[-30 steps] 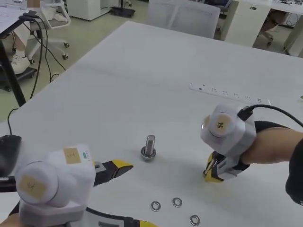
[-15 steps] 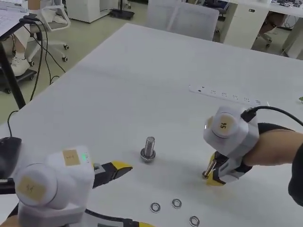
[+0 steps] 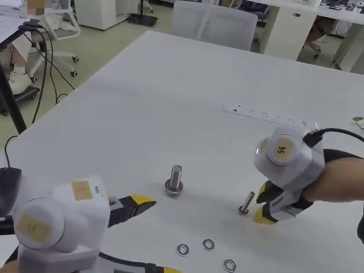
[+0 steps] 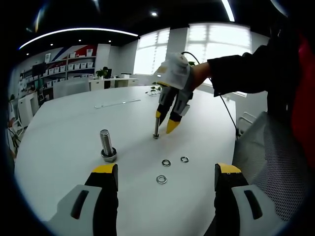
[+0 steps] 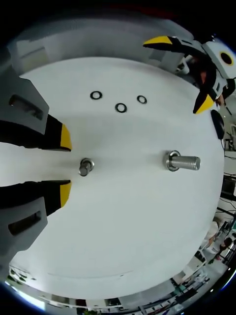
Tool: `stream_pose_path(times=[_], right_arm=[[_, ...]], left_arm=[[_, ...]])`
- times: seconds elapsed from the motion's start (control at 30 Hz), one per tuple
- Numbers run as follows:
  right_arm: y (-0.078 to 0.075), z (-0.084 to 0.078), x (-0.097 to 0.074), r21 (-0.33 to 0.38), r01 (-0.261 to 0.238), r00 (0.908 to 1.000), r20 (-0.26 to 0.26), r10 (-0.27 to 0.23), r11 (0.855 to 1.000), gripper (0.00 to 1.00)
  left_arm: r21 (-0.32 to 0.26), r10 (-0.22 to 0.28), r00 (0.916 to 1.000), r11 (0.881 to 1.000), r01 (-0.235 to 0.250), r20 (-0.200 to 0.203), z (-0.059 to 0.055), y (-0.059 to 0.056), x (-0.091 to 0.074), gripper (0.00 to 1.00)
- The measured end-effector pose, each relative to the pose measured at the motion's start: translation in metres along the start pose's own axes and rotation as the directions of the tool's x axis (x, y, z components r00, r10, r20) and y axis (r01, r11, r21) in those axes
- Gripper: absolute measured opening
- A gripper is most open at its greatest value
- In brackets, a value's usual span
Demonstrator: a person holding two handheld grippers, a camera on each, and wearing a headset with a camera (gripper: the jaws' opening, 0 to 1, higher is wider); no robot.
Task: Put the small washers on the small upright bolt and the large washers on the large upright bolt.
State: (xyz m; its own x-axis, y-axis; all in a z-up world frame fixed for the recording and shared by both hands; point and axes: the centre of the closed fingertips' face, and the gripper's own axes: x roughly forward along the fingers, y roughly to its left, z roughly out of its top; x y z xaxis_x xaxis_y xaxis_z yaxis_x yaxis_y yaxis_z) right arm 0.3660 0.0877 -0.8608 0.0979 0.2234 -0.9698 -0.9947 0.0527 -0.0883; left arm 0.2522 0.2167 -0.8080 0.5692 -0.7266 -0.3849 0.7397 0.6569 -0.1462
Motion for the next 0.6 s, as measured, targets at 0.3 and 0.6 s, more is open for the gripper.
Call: stream_pose_path(times=[0.3,0.6], right_arm=[[0.007,-0.003,-0.004,0.021,0.003,0.9999,0.013,-0.003,1.0,0.25],[0.018,-0.008,-0.012,0.038,-0.001,0.9999,0.015,0.0,0.999,0.25]], left_arm=[[0.007,-0.002,1.0,1.0,0.002,0.0,0.003,0.0,0.0,0.8],[0.015,-0.002,1.0,1.0,0.002,0.003,0.006,-0.001,-0.001,0.8]])
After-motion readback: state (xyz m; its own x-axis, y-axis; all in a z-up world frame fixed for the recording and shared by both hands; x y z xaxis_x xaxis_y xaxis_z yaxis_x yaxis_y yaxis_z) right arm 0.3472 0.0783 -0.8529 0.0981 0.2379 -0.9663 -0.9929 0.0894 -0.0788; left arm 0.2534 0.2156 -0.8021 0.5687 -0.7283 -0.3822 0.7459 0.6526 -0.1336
